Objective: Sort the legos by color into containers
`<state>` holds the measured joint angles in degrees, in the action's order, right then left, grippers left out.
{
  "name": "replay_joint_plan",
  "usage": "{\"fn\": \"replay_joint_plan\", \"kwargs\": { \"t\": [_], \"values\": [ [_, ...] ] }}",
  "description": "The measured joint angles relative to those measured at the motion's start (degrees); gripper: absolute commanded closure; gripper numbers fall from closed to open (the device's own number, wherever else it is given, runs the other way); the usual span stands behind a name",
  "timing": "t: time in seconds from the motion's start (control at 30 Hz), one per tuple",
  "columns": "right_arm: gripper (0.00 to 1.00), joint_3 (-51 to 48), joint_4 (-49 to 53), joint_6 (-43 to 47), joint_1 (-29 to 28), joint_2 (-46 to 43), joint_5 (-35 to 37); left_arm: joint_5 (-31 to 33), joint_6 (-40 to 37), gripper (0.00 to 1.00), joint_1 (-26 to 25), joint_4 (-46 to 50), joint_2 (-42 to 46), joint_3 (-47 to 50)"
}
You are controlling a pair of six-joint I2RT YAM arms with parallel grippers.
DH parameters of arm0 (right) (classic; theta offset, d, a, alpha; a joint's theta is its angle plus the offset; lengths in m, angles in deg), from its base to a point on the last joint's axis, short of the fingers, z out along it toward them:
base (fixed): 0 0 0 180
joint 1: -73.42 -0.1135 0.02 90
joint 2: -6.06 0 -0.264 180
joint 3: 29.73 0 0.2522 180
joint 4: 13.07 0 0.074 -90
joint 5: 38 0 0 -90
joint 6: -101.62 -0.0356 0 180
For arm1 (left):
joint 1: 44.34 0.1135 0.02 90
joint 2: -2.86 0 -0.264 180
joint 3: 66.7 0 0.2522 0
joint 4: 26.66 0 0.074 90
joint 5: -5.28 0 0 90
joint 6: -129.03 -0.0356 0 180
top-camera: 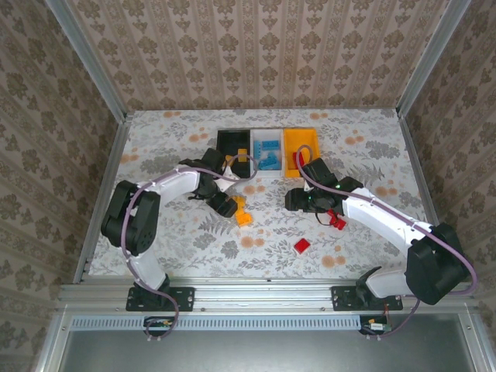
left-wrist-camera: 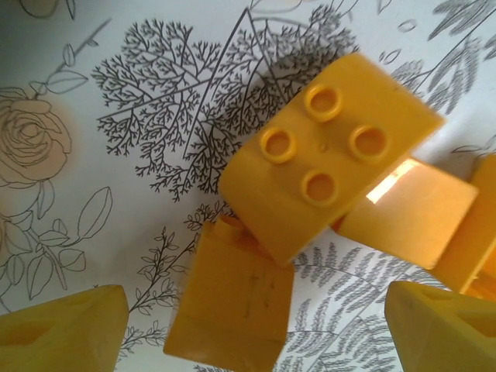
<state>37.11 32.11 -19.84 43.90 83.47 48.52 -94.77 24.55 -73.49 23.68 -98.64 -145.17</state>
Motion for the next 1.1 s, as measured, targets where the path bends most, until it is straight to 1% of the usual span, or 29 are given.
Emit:
{"fn": "replay_joint_plan", "kwargs": {
  "t": [0.07, 0.17, 0.2, 0.27, 0.3, 0.4, 0.63, 0.83, 0.93, 1.1],
  "values": [
    [0.36, -0.1, 0.0, 0.0, 0.0, 0.0, 0.0, 0.5, -0.6, 0.15, 0.2, 0.0, -0.8, -0.5],
    [0.36, -0.2, 0.0, 0.2, 0.0, 0.0, 0.0, 1.0, -1.1, 0.20, 0.3, 0.0, -1.3, -0.9],
    [0.36, -0.2, 0.0, 0.2, 0.0, 0.0, 0.0, 1.2, -1.2, 0.23, 0.4, 0.1, -1.6, -1.1],
    [0.36, -0.2, 0.0, 0.2, 0.0, 0.0, 0.0, 1.5, -1.2, 0.35, 0.3, 0.1, -2.1, -1.5],
    [0.36, -0.2, 0.0, 0.2, 0.0, 0.0, 0.0, 1.7, -1.3, 0.39, 0.3, 0.2, -2.4, -1.6],
    [0.37, -0.2, 0.0, 0.2, 0.0, 0.0, 0.0, 2.2, -1.2, 0.47, 0.3, 0.5, -3.7, -2.5],
    [0.36, -0.2, 0.0, 0.2, 0.0, -0.3, 0.0, 3.1, -0.3, 0.61, 0.3, 1.9, -4.7, -3.4],
    [0.36, -0.5, 0.0, 0.2, 0.0, -1.1, 0.0, 3.8, 1.4, 0.62, 0.5, 5.2, -3.5, -3.7],
    [0.36, -0.8, 0.0, 0.2, 0.0, -1.1, 0.0, 3.7, 3.0, 0.63, 1.4, 6.5, -0.1, -3.7],
    [0.36, -0.9, 0.0, 0.2, 0.0, -1.1, 0.0, 0.6, 6.4, 0.63, 6.3, 7.1, 9.0, -3.7]
  ]
}}
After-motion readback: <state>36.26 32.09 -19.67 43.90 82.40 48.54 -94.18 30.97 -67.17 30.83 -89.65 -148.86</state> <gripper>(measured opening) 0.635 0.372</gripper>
